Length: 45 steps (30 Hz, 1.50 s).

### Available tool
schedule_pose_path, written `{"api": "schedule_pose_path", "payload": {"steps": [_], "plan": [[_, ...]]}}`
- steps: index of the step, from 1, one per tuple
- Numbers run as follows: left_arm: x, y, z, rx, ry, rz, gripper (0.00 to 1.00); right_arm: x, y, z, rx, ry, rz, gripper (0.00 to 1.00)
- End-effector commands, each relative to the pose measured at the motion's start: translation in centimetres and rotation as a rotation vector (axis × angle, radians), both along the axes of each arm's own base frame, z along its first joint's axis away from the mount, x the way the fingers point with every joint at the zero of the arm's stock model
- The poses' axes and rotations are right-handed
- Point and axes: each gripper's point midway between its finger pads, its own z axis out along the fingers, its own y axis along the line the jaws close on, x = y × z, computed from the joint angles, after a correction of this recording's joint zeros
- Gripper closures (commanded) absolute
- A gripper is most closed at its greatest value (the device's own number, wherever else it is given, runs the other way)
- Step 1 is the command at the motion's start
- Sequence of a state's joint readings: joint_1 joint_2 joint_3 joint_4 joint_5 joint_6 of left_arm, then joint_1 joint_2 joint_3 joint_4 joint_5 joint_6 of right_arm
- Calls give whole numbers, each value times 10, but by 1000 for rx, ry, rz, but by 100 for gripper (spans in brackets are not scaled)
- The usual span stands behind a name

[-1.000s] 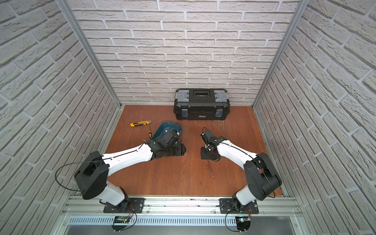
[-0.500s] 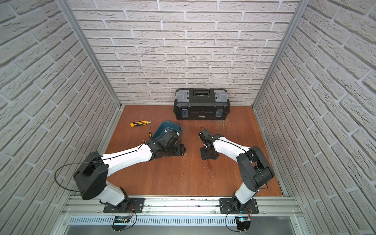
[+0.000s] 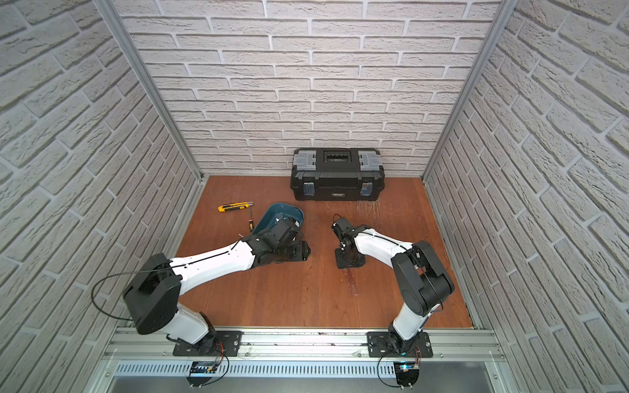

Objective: Put the scattered rulers into the storage box
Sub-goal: Pick up the ruler from the center of the board, then place the ruler in the storage box.

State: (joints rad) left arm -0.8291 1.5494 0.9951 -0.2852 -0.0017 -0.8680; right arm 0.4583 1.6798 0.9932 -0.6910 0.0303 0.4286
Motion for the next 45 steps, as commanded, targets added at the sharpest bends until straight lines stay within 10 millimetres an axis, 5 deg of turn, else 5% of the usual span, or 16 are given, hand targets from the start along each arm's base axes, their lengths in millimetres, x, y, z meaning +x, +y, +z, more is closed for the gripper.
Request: {"api": "schedule_pose_path", "payload": {"steps": [1,14,24,29,31,38,45], "plan": [[2,4,6,-17,-19,16,34,4,0,-3,-8,-8,14,52],[2,7,4,-18,-15,21,34,0,-1,-15,-21,19,10,53],[2,7,1,-16,-9,20,34,-4,3,-23,-7,40,0,64],[2,8,1,-15,-9,23,34,-5,7,-23,3,41,-3,80],[2,9,4,-20,-14,25,34,-3,12,-18,31,33,-12,94],[4,28,37,-10,-99,73,35,27,47,44,216,-86,-31,98],[-12,91,81,13,-235,230,31,86,150,128,570,-185,-3,98]]}}
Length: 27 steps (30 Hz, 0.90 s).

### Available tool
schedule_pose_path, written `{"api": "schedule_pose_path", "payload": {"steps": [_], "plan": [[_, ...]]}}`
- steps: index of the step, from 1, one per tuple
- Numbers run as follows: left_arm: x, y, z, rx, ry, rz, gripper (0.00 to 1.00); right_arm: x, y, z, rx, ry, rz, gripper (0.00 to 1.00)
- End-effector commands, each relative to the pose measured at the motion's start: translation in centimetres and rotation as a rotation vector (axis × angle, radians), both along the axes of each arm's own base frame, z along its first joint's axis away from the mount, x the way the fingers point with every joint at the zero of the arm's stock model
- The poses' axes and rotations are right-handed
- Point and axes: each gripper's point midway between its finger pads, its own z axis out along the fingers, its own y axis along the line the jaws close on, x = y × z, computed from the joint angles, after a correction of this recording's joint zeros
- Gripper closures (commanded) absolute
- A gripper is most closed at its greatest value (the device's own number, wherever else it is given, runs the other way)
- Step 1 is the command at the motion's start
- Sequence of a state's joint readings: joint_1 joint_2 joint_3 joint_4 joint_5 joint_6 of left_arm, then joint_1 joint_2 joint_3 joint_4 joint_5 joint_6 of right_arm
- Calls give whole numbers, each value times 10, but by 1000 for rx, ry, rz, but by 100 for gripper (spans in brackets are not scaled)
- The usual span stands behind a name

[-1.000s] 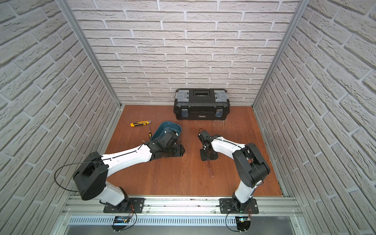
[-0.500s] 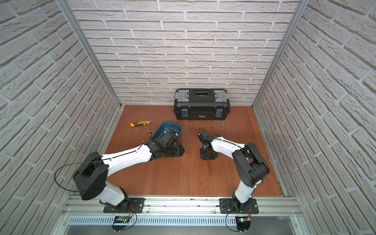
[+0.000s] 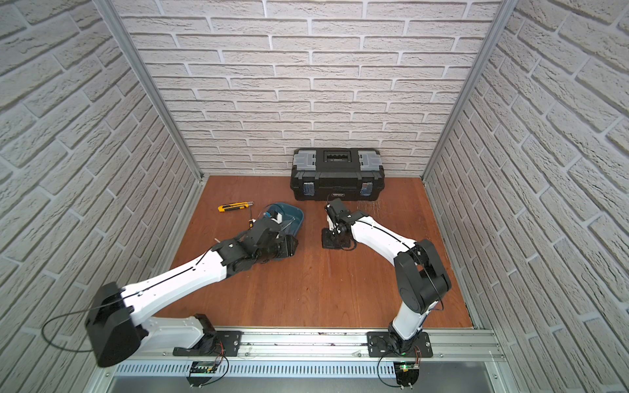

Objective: Put the scattered rulers into the storage box
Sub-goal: Place the ruler in the storage box.

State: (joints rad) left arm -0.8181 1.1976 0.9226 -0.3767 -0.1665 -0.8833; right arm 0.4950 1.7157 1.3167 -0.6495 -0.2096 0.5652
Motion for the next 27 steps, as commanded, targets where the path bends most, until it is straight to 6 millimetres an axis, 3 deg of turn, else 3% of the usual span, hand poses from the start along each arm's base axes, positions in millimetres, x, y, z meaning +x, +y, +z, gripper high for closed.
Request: {"api": "schedule_pose_path", "payload": {"steps": [1,4,7,12,17,20,24,27], "plan": [[-8,46,-1,73,-21,128,31,25,71,43,222,-47,38,98],[-19,73,2,79,-13,186,31,53,117,53,306,-61,25,98],[-30,90,9,68,-28,212,30,78,153,46,362,-51,-14,98],[-41,105,16,44,-46,234,29,95,193,32,390,-50,-61,98],[-46,107,18,42,-39,220,29,92,198,11,345,-42,-86,93],[-47,107,19,36,-44,213,29,94,193,10,316,-59,-87,84],[-47,107,23,37,-52,208,29,97,187,25,275,-101,-61,54],[-44,107,30,46,-65,205,28,98,177,44,239,-145,-49,43]]}}
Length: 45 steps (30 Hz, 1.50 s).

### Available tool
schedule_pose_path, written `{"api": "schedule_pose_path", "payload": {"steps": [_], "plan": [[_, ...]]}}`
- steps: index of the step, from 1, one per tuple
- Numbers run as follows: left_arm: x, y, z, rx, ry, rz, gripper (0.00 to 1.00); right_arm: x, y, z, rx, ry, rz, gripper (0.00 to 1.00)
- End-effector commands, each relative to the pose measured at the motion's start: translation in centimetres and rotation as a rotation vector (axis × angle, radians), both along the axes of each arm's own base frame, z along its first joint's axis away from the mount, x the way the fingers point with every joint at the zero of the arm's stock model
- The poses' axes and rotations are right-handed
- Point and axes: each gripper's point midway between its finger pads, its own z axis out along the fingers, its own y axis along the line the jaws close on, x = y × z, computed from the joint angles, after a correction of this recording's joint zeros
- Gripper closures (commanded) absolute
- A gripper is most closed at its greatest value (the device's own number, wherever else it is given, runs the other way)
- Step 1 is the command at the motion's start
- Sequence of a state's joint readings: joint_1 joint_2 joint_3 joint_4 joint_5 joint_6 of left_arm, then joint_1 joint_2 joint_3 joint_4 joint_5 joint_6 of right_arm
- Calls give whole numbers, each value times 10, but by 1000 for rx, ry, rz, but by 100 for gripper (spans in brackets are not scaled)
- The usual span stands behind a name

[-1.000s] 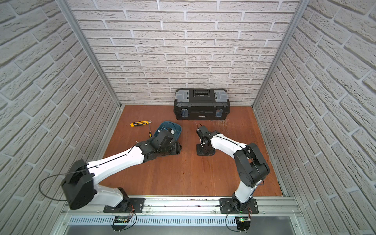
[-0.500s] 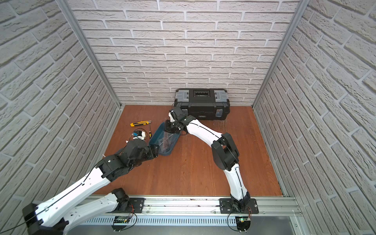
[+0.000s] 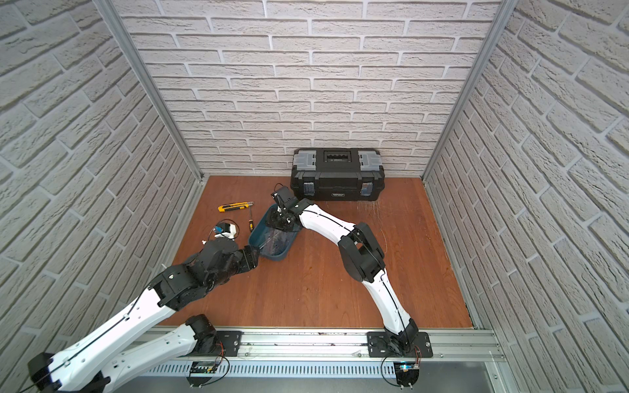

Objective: Put the scattered rulers into the storage box
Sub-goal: Place the ruler in the storage box, then reset both arms

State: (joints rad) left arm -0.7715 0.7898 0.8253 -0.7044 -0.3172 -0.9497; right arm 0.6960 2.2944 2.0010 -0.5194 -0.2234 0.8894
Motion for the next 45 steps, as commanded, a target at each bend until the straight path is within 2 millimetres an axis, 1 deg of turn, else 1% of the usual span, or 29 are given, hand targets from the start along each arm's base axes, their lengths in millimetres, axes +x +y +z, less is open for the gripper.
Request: {"api": "schedule_pose_path", "payload": {"steps": [1,3,5,7,9,10,12,14,16,17,18,19,21,22,23,24,25,26,28,29,30,31,33,35,37,39,40,43,45], "plan": [[5,2,13,12,-31,1,28,8,-14,56,-10,-121,0,41],[7,1,19,17,-38,-6,28,8,-24,70,-30,-147,-3,39],[11,1,27,28,-46,-8,26,4,-35,88,-56,-192,9,38],[18,0,37,39,-59,-18,18,-3,-49,107,-94,-245,27,38],[31,6,46,93,-57,-6,5,-15,-68,137,-134,-327,48,38],[38,13,48,143,-46,17,2,-20,-79,150,-162,-369,48,38],[56,25,61,288,-61,38,2,-32,-108,173,-232,-469,42,38],[71,28,76,398,-62,18,2,-43,-144,197,-314,-580,-17,37],[86,39,94,481,-85,103,2,-54,-180,222,-380,-712,-94,35],[95,43,108,517,-118,134,2,-60,-195,235,-403,-794,-113,33],[104,40,121,550,-156,102,2,-66,-203,248,-421,-879,-90,24],[111,34,131,550,-194,59,2,-72,-208,256,-452,-943,-57,1],[130,28,160,520,-334,59,2,-82,-217,258,-544,-1066,22,1],[137,30,171,504,-400,75,2,-82,-223,263,-568,-1113,-1,1],[145,34,182,503,-474,102,2,-83,-235,271,-602,-1157,-28,1],[150,43,191,525,-548,158,2,-80,-248,273,-643,-1181,-33,1],[154,49,194,548,-596,191,2,-75,-263,275,-673,-1185,-63,1],[159,58,187,598,-622,198,2,-69,-286,271,-706,-1161,-108,1],[168,87,151,656,-529,226,2,-57,-336,252,-783,-1086,-217,1],[171,107,125,668,-446,246,2,-52,-364,235,-823,-1033,-283,1],[169,128,99,673,-374,292,2,-49,-384,213,-838,-985,-319,1],[166,142,77,671,-337,315,2,-48,-399,195,-838,-946,-349,1],[156,163,31,659,-291,337,2,-50,-422,146,-840,-849,-393,1],[145,181,-4,670,-245,366,2,-54,-434,108,-834,-792,-439,1],[137,193,-36,698,-199,369,2,-56,-434,74,-836,-780,-432,1],[137,194,-55,726,-195,344,2,-57,-434,48,-844,-778,-413,1],[140,193,-59,730,-213,340,2,-57,-433,36,-850,-781,-404,1],[153,191,-68,708,-283,346,2,-59,-433,18,-857,-828,-406,1],[166,184,-76,716,-307,280,2,-56,-434,15,-829,-841,-426,1]]}}
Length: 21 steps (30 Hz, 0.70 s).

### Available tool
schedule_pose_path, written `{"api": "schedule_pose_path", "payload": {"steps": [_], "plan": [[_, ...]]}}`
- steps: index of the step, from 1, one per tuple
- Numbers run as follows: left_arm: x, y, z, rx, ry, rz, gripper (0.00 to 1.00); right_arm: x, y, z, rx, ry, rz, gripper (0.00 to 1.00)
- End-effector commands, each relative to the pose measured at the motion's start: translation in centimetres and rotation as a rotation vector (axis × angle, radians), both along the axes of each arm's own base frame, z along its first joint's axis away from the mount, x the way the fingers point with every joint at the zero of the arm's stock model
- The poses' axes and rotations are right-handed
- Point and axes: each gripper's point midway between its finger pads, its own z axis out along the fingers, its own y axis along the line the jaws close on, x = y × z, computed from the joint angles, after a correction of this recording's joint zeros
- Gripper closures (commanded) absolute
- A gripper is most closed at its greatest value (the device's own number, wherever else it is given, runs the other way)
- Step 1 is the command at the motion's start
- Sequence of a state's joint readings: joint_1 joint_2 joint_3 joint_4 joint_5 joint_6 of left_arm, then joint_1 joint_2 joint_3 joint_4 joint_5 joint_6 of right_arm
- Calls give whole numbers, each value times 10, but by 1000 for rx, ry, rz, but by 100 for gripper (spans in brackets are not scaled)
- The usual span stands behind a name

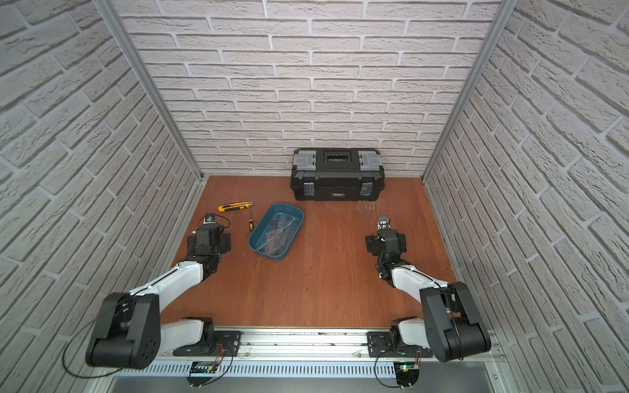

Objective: Put the scattered rulers into the storage box
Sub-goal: Reset both arms

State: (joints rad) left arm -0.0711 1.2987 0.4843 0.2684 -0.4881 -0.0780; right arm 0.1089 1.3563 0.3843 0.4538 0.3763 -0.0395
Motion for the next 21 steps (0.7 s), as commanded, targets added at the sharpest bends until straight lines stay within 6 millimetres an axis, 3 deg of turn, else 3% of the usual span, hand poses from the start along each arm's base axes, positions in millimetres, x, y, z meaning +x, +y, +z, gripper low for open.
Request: {"api": "schedule_pose_path", "payload": {"steps": [1,4,11,21], "plan": [[40,-8,29,23,-201,-85,2,32,3,51,63,-292,21,1],[40,-1,13,6,-232,-65,2,35,7,29,74,-281,49,1],[43,-1,-9,-139,-244,-159,2,45,7,23,128,-224,81,1],[42,-3,-9,-123,-256,-163,2,45,6,24,150,-231,94,1]]}}
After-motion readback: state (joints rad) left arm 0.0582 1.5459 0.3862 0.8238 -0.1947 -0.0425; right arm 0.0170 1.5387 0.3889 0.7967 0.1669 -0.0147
